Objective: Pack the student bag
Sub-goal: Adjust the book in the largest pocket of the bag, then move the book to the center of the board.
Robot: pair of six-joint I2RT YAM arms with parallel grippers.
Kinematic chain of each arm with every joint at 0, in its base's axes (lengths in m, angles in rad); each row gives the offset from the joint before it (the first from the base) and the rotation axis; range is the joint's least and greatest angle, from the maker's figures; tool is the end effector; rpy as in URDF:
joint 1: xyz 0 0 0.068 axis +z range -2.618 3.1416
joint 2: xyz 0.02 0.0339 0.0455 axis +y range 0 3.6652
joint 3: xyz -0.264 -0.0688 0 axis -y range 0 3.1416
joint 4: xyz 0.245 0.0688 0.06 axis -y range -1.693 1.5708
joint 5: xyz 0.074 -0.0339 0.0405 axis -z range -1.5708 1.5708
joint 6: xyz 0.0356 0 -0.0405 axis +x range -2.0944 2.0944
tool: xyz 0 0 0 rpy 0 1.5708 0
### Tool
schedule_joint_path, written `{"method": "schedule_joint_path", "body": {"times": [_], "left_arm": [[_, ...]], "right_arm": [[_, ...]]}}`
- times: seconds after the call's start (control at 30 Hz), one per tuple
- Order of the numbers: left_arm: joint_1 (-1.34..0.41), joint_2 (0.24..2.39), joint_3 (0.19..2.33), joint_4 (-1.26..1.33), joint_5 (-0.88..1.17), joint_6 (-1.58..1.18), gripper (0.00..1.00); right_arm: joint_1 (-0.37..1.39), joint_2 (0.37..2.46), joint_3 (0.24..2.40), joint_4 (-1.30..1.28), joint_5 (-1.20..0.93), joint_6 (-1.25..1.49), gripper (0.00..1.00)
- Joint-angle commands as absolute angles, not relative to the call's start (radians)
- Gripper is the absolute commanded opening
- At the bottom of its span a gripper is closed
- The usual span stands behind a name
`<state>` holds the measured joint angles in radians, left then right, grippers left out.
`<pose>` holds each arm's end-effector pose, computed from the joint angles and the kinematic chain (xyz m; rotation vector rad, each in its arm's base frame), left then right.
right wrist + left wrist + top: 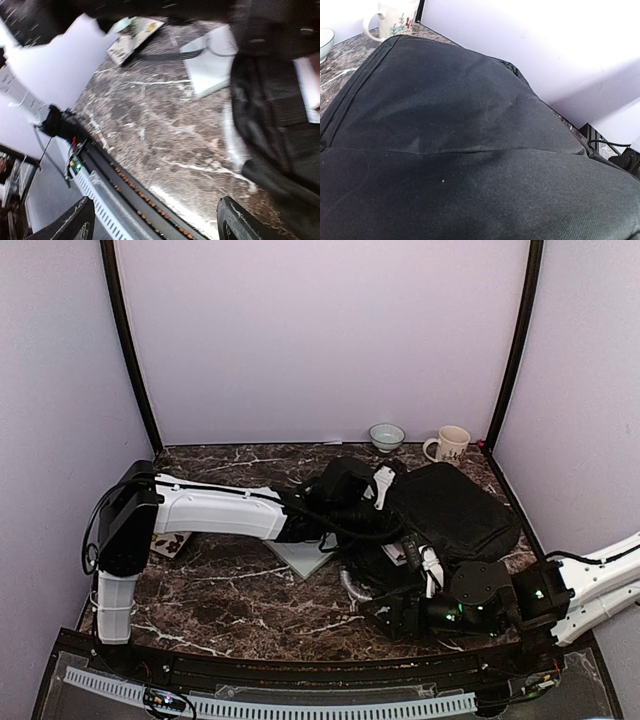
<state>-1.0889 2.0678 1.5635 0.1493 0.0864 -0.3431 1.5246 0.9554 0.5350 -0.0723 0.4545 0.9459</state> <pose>0.2253 -0.4374 0.2417 0.8112 1.9029 -1.0117 0.0253 0.2082 0.2337 -0.3313 2.1641 1.0597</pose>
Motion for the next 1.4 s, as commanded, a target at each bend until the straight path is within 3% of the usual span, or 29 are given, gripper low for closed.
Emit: {"method": "schedule_joint_path", "body": {"times": [0.0, 0.17, 0.27, 0.47, 0.63, 0.8, 0.93, 1.17, 1.37], "left_arm": [[-1.077, 2.092, 1.638, 0.120, 0.151, -0.335, 0.38], [-1.078, 2.061, 1.522, 0.107, 0.182, -0.324, 0.39], [-1.081, 1.979, 1.395, 0.047, 0.108, -0.304, 0.51], [-1.088, 1.709, 1.116, -0.050, -0.017, -0.300, 0.75], [-1.076, 1.468, 0.981, -0.216, -0.216, -0.310, 0.85], [-0.921, 1.340, 0.902, -0.212, -0.296, -0.323, 0.91], [-0.776, 1.392, 0.907, -0.128, -0.182, -0.309, 0.92], [-0.599, 1.612, 1.041, -0.089, 0.038, -0.246, 0.95], [-0.551, 1.787, 1.154, -0.114, 0.191, -0.219, 0.97]], "right_arm": [[1.568, 0.961, 0.551, 0.108, 0.310, 0.823, 0.84], [1.597, 0.958, 0.647, -0.055, 0.475, 0.844, 0.84], [1.597, 0.971, 0.681, -0.119, 0.588, 0.882, 0.84], [1.567, 1.084, 0.733, -0.002, 0.642, 0.835, 0.85], [1.476, 1.246, 0.807, 0.080, 0.581, 0.826, 0.84], [1.410, 1.451, 0.902, 0.148, 0.463, 0.849, 0.85], [1.367, 1.558, 0.940, 0.176, 0.442, 0.920, 0.85], [1.259, 1.694, 0.816, 0.438, 0.312, 1.060, 0.85], [1.222, 1.807, 0.870, 0.415, 0.262, 1.111, 0.83]]}}
